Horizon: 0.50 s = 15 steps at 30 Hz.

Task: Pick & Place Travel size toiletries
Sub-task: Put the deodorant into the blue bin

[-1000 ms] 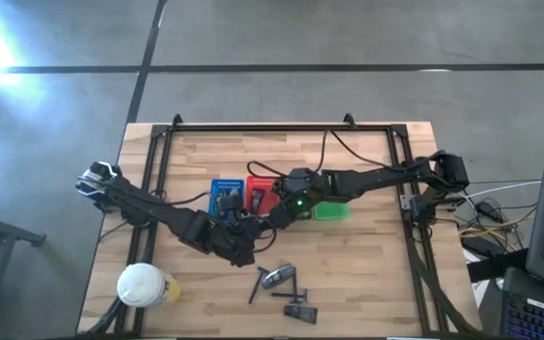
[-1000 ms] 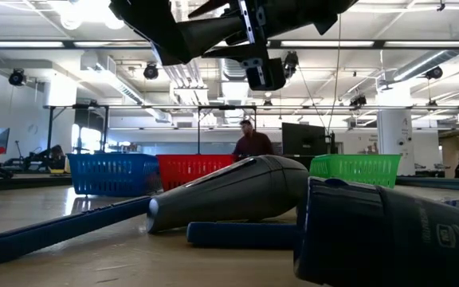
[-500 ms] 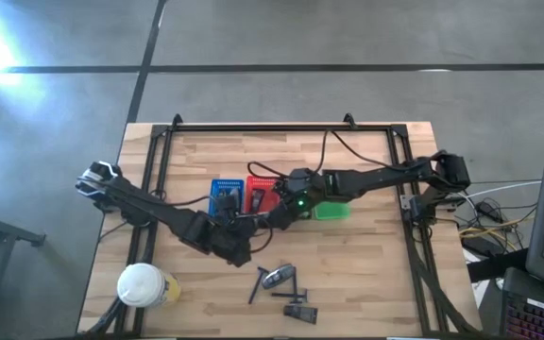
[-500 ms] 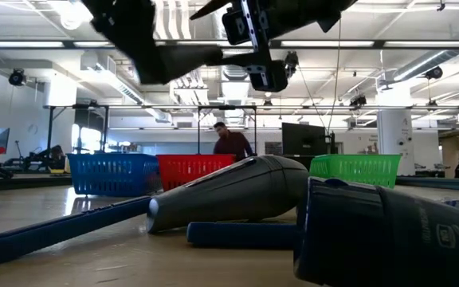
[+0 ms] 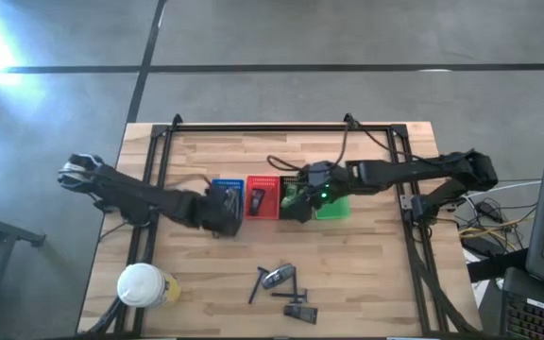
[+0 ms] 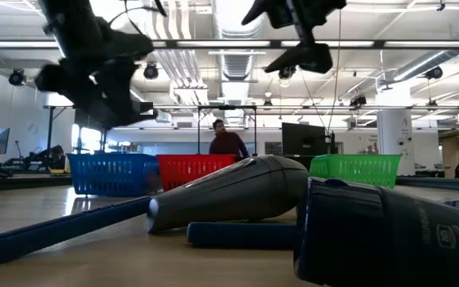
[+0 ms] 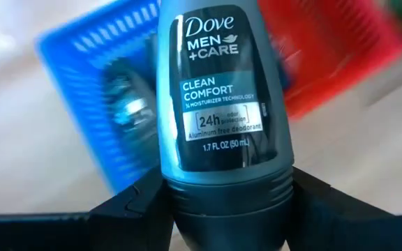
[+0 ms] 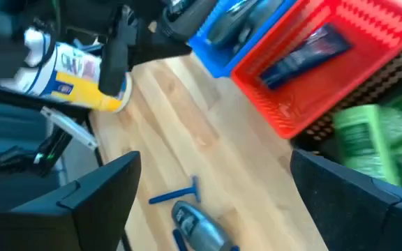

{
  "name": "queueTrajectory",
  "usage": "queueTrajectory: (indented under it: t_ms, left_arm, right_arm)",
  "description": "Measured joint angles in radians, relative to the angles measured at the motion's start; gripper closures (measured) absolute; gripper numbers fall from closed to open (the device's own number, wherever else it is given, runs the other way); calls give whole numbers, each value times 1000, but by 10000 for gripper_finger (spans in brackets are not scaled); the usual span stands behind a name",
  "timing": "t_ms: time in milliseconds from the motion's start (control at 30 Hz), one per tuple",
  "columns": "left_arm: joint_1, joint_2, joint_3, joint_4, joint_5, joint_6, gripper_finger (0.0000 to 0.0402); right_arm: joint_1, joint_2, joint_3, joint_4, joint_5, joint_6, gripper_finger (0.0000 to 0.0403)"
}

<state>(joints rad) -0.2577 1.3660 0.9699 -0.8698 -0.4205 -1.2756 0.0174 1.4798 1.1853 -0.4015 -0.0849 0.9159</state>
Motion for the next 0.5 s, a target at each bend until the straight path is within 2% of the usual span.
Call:
queueTrajectory:
  t_ms: [100,267,500]
  left_arm:
    - [83,-83,-109,185,65,-5,198]
    - [195,-110,-192,227,73,-5,192]
    - [258,-83,-198,260,119,13,115]
  right_arm:
    - [0,-54,-30,-17,35,2,42]
    - [5,-119,-100,-11,57,59,53]
    - [39,-177,-200,-15,65,145,64]
